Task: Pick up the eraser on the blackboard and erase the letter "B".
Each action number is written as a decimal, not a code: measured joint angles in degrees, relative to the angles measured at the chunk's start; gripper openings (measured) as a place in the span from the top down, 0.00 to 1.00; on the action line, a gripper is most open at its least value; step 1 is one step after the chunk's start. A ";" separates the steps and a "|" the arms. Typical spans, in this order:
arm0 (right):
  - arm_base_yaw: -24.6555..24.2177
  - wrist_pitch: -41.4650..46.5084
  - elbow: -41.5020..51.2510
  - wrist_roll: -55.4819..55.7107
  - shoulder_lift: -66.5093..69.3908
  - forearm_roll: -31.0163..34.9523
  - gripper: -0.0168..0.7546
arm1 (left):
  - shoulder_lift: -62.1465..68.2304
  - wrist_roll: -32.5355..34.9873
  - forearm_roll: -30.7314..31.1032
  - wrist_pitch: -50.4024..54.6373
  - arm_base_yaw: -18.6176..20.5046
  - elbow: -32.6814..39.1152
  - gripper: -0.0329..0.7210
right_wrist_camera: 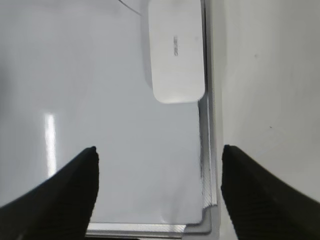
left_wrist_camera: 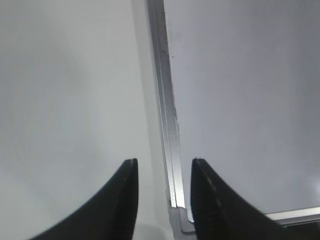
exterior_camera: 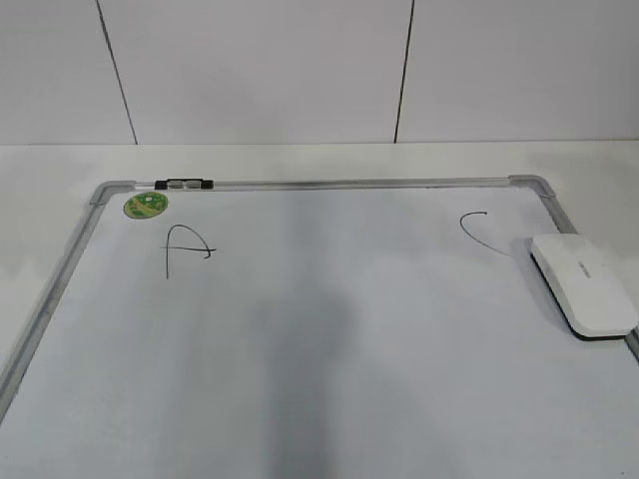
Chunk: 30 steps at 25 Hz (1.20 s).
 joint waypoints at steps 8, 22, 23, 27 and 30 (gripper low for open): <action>0.00 0.21 16.18 0.00 -16.30 -1.79 0.22 | -21.96 0.00 -0.37 0.57 0.00 9.74 0.63; 0.00 -2.59 34.53 -0.14 -50.74 -4.68 0.22 | -57.76 0.00 -0.98 0.57 -0.24 26.11 0.64; 0.00 -2.59 35.47 -0.56 -53.03 -5.07 0.22 | -59.70 0.00 -0.98 0.57 -0.24 26.96 0.64; 0.00 -2.59 37.50 -1.31 -61.10 -5.69 0.22 | -68.03 0.00 -0.98 0.46 -0.24 30.61 0.64; 0.00 -2.49 37.50 -2.24 -66.41 -5.93 0.22 | -74.07 0.00 -0.98 0.46 -0.24 32.44 0.64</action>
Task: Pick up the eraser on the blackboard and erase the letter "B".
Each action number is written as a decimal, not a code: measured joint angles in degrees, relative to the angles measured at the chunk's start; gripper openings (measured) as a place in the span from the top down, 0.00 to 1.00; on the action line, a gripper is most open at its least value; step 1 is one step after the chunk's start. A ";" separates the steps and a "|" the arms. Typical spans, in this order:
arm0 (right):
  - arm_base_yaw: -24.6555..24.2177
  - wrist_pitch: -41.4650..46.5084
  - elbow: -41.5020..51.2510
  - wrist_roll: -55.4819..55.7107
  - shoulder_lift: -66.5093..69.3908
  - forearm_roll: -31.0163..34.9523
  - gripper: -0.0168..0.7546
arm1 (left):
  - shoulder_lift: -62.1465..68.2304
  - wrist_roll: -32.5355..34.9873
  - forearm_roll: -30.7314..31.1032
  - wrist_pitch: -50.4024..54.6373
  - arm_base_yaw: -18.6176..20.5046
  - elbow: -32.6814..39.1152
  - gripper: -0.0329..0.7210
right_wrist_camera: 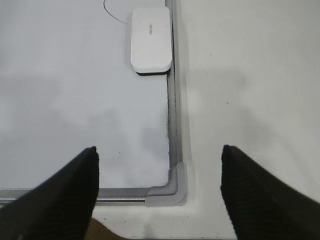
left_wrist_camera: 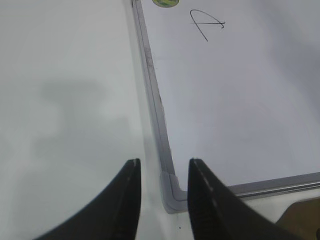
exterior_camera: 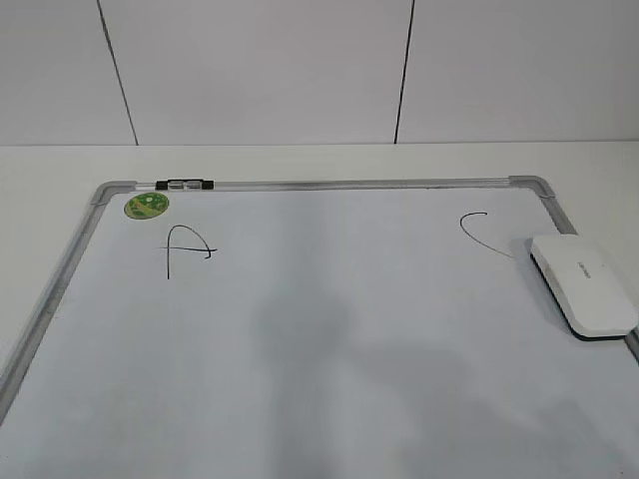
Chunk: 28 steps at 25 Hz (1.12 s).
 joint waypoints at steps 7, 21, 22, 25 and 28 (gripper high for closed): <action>0.00 1.42 0.79 -0.36 -6.57 -1.56 0.22 | -4.80 0.00 0.00 -0.57 -0.22 1.65 0.64; 0.00 -1.52 2.72 -0.36 -6.57 -1.82 0.22 | -4.80 0.00 1.11 -6.54 -0.22 3.95 0.64; 0.00 -1.52 2.72 -0.36 -6.57 -1.82 0.22 | -4.80 0.00 1.22 -6.54 -0.22 3.95 0.64; 0.00 -1.52 2.72 -0.36 -6.57 -1.82 0.22 | -4.80 0.00 1.22 -6.67 -0.22 3.95 0.64; 0.00 -1.62 2.72 -0.36 -6.57 -1.82 0.22 | -4.80 0.00 1.22 -6.67 -0.22 3.95 0.64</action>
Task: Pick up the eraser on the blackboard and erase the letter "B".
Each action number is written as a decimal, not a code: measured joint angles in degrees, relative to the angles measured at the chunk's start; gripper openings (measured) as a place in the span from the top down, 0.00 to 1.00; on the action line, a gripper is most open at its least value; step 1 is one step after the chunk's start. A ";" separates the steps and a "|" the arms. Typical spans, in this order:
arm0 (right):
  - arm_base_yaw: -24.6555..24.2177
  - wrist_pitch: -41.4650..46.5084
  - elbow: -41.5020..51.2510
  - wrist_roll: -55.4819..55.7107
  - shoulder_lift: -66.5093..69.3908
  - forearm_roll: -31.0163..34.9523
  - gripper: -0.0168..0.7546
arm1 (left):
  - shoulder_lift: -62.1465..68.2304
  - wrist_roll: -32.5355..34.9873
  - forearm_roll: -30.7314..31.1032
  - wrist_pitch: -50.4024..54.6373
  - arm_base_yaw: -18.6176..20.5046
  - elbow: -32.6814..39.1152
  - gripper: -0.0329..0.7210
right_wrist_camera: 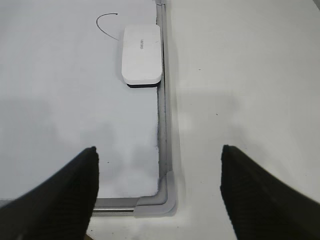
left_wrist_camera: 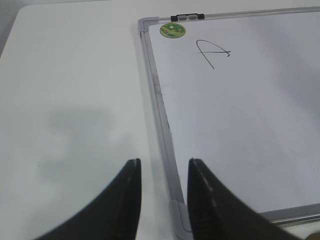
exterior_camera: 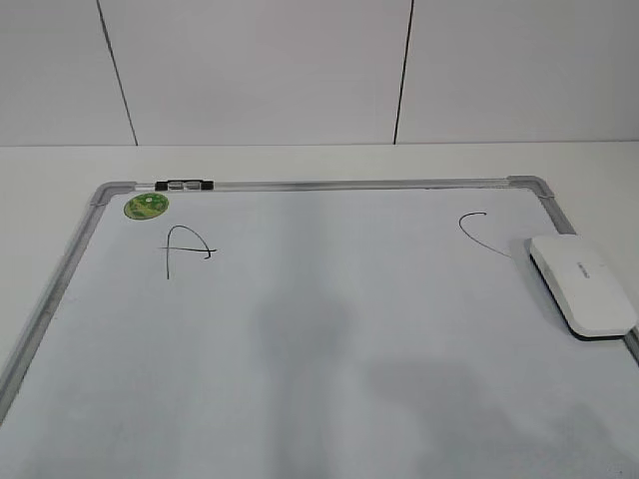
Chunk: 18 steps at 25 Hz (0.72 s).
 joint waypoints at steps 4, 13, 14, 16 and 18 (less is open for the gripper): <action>0.00 -0.12 0.04 0.00 0.00 0.00 0.22 | 0.00 0.00 0.00 0.00 0.00 0.00 0.64; 0.00 -0.23 0.04 0.00 0.00 0.00 0.22 | 0.00 0.00 0.00 -0.15 0.00 0.00 0.64; 0.00 -0.23 0.04 0.00 0.00 0.00 0.22 | 0.00 0.00 0.00 -0.15 0.00 0.00 0.64; 0.00 -0.23 0.04 0.00 0.00 0.00 0.22 | 0.00 0.00 0.00 -0.15 0.00 0.00 0.64; 0.00 -0.23 0.04 0.00 0.00 0.00 0.22 | 0.00 0.00 0.00 -0.15 0.00 0.00 0.64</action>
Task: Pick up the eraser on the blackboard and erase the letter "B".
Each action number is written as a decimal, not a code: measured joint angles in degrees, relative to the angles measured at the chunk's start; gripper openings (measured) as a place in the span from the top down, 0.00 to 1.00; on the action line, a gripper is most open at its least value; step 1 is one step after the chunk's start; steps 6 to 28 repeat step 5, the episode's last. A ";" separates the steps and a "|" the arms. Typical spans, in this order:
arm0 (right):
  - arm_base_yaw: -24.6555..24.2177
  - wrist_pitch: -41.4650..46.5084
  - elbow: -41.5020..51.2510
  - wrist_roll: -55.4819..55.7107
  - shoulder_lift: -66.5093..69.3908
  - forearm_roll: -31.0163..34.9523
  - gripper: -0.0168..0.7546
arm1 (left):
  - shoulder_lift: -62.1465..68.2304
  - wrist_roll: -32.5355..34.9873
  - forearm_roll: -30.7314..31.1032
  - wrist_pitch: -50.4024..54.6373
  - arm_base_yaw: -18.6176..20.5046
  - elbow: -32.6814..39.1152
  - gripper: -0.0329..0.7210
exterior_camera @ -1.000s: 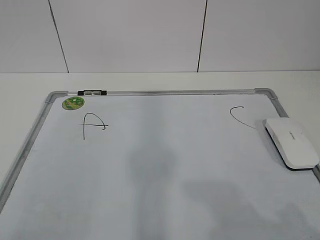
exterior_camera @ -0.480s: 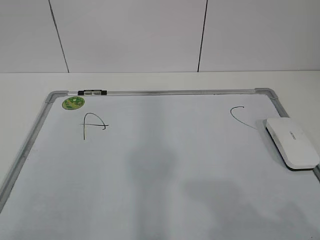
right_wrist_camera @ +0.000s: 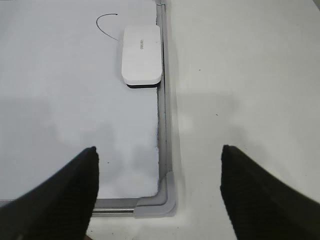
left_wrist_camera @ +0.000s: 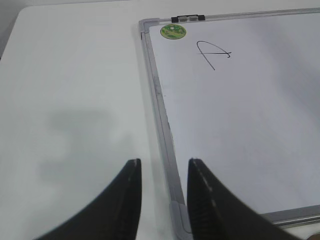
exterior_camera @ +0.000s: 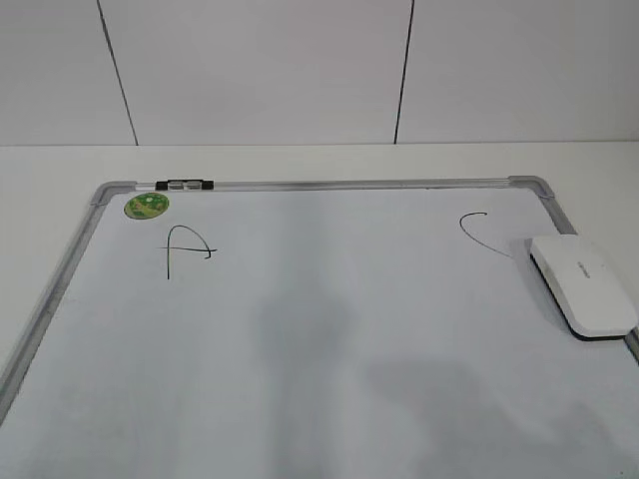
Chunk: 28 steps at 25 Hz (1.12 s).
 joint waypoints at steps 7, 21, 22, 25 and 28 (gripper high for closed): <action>0.00 0.00 0.00 0.00 0.00 0.00 0.22 | 0.00 0.00 0.00 0.00 0.00 0.00 0.64; 0.00 0.00 0.00 0.00 0.00 0.00 0.22 | 0.00 0.00 0.00 0.00 0.00 0.00 0.64; 0.00 0.00 0.00 0.00 0.00 0.00 0.22 | 0.00 0.00 0.00 0.00 0.00 0.00 0.64; 0.00 0.00 0.00 0.00 0.00 0.00 0.22 | 0.00 0.00 0.00 0.00 0.00 0.00 0.64; 0.00 0.00 0.00 0.00 0.00 0.00 0.22 | 0.00 0.00 0.00 0.00 0.00 0.00 0.64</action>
